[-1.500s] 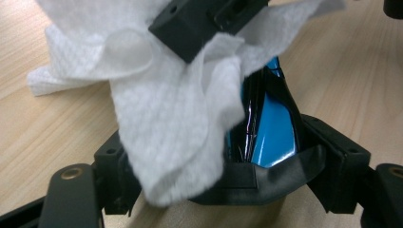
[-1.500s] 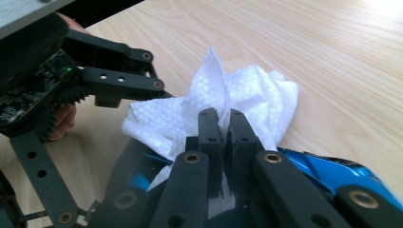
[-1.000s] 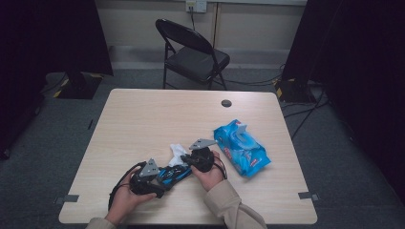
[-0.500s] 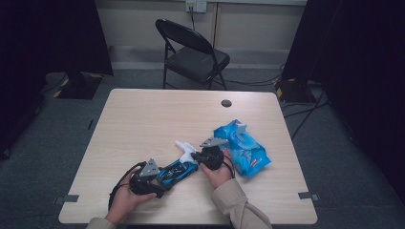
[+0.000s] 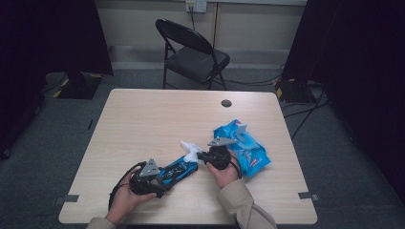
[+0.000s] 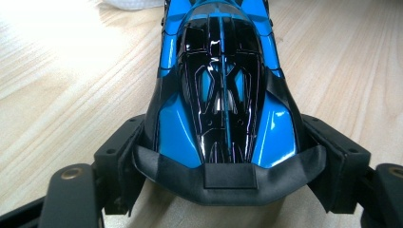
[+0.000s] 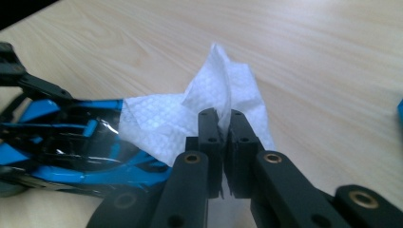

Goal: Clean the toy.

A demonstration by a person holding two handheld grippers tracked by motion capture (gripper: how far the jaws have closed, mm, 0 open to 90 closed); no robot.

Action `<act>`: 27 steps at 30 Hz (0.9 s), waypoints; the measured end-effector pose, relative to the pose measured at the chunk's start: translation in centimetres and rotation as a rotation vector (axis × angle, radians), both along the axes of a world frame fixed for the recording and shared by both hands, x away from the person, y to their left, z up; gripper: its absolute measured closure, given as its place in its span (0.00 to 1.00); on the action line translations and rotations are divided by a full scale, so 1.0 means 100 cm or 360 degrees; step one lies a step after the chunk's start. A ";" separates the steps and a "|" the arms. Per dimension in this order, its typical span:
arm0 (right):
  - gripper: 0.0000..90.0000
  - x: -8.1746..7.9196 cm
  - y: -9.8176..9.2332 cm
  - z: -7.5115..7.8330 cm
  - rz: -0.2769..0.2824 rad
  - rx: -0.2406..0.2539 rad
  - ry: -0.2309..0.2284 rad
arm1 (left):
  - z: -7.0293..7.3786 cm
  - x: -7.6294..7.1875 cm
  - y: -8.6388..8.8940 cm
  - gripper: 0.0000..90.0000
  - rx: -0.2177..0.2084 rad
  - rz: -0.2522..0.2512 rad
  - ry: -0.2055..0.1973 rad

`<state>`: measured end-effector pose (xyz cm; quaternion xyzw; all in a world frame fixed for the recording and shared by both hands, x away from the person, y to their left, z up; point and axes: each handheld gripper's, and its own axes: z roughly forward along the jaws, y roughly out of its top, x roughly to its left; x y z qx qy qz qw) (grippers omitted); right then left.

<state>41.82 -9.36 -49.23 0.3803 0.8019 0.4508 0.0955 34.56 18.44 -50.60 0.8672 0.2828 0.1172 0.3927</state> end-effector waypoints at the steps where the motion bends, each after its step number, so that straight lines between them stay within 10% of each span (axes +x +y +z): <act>1: 0.96 -0.001 -0.002 0.004 0.0001 0.0019 -0.0010 | 0.000 0.000 0.000 0.27 -0.0001 -0.0001 0.0001; 14: 0.96 -0.019 0.010 0.039 0.0135 0.0160 -0.0091 | 0.000 0.000 0.000 0.27 0.0000 0.0000 0.0000; 27: 0.96 -0.043 0.049 0.037 0.0376 0.0191 -0.0053 | 0.000 0.000 0.000 0.27 -0.0001 0.0000 0.0000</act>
